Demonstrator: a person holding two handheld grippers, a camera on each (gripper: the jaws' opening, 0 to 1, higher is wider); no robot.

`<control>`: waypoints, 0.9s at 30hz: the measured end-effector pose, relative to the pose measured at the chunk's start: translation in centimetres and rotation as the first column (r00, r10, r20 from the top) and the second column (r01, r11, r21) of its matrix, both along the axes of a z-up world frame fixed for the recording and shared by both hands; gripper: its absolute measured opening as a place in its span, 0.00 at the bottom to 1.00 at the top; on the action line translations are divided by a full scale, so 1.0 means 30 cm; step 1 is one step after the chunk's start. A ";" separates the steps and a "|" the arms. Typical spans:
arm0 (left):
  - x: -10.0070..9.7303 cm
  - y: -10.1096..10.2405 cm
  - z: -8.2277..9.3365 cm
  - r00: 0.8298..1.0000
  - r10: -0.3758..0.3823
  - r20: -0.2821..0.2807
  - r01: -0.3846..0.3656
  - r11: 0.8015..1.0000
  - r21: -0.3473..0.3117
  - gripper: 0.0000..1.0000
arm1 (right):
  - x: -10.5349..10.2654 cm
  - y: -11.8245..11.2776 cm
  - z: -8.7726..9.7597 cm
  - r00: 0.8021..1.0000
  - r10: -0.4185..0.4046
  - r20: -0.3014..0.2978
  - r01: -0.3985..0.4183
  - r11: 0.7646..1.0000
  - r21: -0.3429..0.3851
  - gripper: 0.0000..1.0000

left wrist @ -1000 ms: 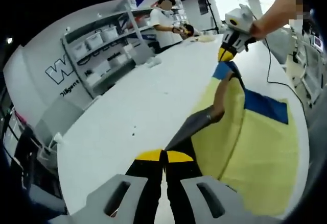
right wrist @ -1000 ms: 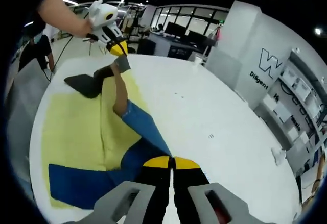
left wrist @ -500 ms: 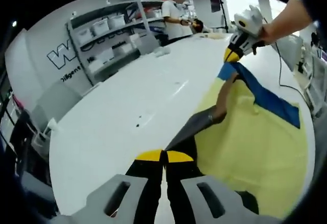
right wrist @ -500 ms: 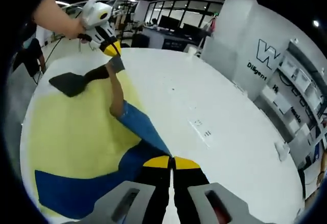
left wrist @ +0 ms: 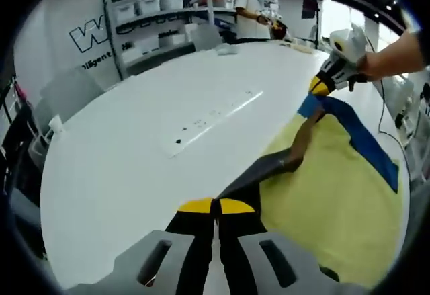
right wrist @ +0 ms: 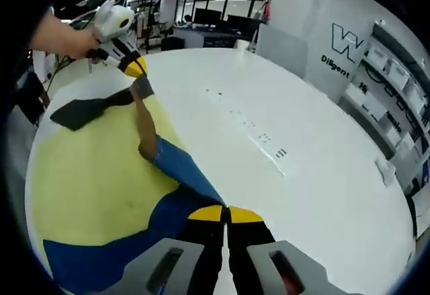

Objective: Fold the garment on the visible template until the final outline fits inside the template.

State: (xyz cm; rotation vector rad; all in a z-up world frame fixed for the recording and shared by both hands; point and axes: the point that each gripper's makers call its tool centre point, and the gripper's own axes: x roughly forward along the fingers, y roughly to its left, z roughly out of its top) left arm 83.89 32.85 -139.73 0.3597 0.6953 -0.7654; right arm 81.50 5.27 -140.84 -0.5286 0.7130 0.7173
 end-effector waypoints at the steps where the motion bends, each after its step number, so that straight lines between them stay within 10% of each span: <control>1: 0.006 0.001 -0.008 1.000 0.003 -0.006 -0.003 1.000 0.001 0.01 | 0.010 0.001 -0.005 1.000 -0.001 -0.002 0.001 1.000 -0.001 0.00; 16: 0.061 0.005 -0.121 0.966 0.154 -0.207 -0.168 0.984 -0.053 0.02 | 0.069 -0.010 -0.115 0.979 -0.146 -0.141 0.148 0.989 0.004 0.00; 27: 0.089 -0.002 -0.148 0.960 0.170 -0.224 -0.188 0.980 -0.061 0.03 | 0.103 -0.019 -0.134 0.967 -0.193 -0.165 0.199 0.980 0.020 0.00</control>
